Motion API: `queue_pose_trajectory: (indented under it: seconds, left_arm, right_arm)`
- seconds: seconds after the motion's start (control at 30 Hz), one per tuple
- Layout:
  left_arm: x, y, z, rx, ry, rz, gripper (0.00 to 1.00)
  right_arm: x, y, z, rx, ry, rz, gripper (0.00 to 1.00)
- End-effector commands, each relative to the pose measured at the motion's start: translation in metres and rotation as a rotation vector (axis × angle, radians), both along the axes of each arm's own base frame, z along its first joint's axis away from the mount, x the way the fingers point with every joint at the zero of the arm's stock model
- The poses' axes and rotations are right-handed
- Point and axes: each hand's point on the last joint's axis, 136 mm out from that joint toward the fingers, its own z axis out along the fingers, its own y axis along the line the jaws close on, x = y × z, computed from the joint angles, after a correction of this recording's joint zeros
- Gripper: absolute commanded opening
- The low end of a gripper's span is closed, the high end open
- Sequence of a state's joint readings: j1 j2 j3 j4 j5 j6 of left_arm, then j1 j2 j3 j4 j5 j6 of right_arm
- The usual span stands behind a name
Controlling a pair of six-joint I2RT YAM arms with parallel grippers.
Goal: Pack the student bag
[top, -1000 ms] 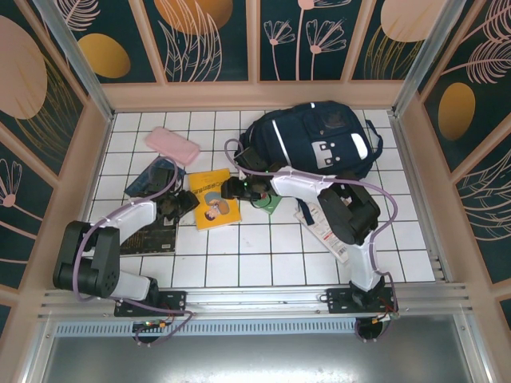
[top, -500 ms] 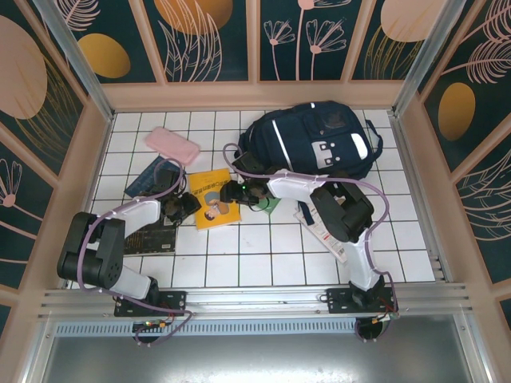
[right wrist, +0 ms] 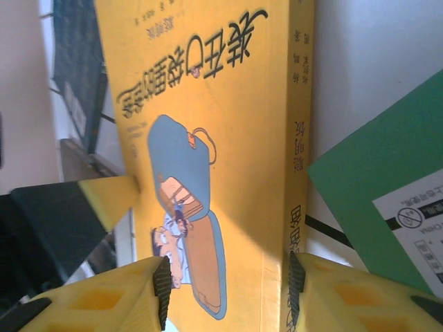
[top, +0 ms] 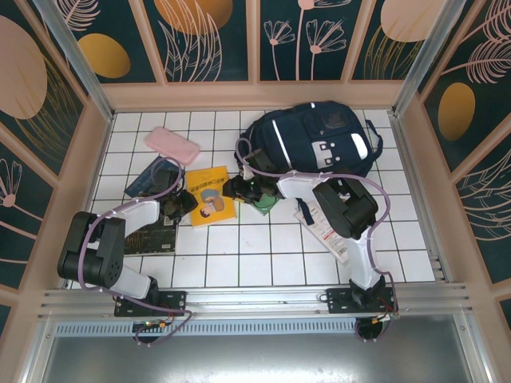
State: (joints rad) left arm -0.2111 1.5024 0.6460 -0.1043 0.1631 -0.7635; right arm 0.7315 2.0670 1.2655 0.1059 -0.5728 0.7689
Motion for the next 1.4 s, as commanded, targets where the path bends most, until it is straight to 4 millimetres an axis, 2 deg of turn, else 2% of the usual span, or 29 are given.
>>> queue_pose_trajectory:
  seconds: [0.0,0.17,0.33,0.53,0.7,0.9,0.97,1.03,1.1,1.17,1.3,1.37]
  left_arm:
    - [-0.030,-0.015,-0.020,-0.056,0.113,-0.054,0.25]
    - [-0.029,-0.017,-0.014,-0.069,0.096,-0.055,0.25]
    - [-0.029,-0.019,-0.010,-0.086,0.082,-0.059,0.25]
    - [-0.029,-0.020,-0.007,-0.090,0.072,-0.057,0.25]
    - [-0.029,-0.020,-0.007,-0.094,0.070,-0.055,0.25]
    - [-0.027,-0.021,-0.005,-0.096,0.064,-0.057,0.25]
    - [-0.026,-0.020,-0.004,-0.096,0.060,-0.054,0.25]
    - [-0.027,-0.020,-0.005,-0.097,0.062,-0.052,0.25]
    - [-0.026,-0.021,-0.005,-0.102,0.061,-0.050,0.25]
    - [-0.026,-0.022,-0.005,-0.113,0.061,-0.048,0.25]
    - [-0.025,-0.025,-0.004,-0.132,0.059,-0.050,0.25]
    - [-0.025,-0.026,-0.003,-0.136,0.056,-0.051,0.25]
  right_arm:
    - [-0.028,0.044,0.105,0.354,-0.118,0.182,0.48]
    - [-0.025,0.045,0.087,0.319,-0.087,0.162,0.48]
    - [-0.024,0.056,0.064,0.255,-0.060,0.185,0.46]
    - [-0.023,0.059,0.046,0.187,-0.038,0.185,0.42]
    - [-0.027,0.059,0.039,0.130,-0.048,0.202,0.40]
    - [-0.033,0.054,0.027,0.080,0.020,0.205,0.31]
    - [-0.036,0.050,0.025,0.042,0.037,0.201,0.32]
    - [-0.037,0.043,0.021,0.001,0.069,0.176,0.38]
    - [-0.043,0.044,0.031,0.086,0.104,0.186,0.37]
    - [-0.045,0.047,0.053,0.217,0.113,0.189,0.36]
    - [-0.038,0.053,0.090,0.396,0.092,0.201,0.35]
    - [-0.035,0.057,0.101,0.448,0.088,0.205,0.35]
